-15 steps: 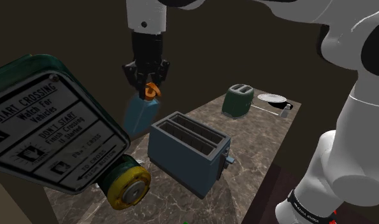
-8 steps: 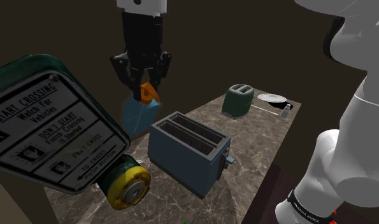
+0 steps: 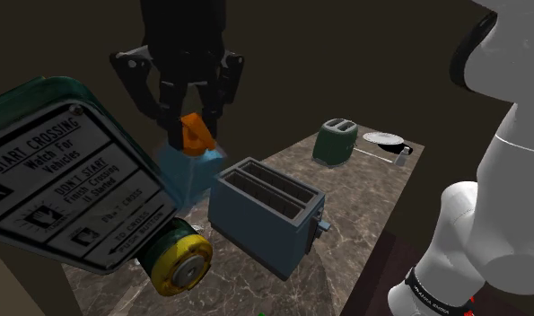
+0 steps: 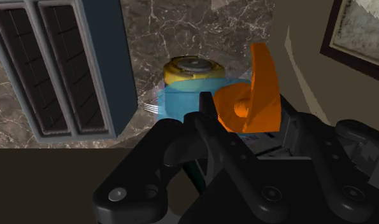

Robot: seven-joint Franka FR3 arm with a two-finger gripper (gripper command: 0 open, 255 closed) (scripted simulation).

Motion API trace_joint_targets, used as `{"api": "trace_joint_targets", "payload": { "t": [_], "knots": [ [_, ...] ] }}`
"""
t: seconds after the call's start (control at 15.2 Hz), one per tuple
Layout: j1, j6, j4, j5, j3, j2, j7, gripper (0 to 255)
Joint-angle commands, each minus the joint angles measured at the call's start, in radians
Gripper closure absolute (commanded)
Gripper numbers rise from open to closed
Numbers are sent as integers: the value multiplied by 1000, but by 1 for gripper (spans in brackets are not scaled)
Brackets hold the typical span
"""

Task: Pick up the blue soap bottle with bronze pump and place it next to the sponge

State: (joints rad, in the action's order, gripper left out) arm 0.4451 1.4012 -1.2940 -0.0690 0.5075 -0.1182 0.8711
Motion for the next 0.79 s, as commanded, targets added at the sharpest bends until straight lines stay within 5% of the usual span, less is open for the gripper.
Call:
{"api": "trace_joint_targets", "payload": {
  "t": [0.0, 0.33, 0.73],
  "knots": [
    [31, -26, 34, -7, 21, -10, 49, 255],
    [130, -121, 193, -61, 72, -90, 170, 255],
    [92, -6, 17, -17, 62, -19, 150, 255]
  ]
}}
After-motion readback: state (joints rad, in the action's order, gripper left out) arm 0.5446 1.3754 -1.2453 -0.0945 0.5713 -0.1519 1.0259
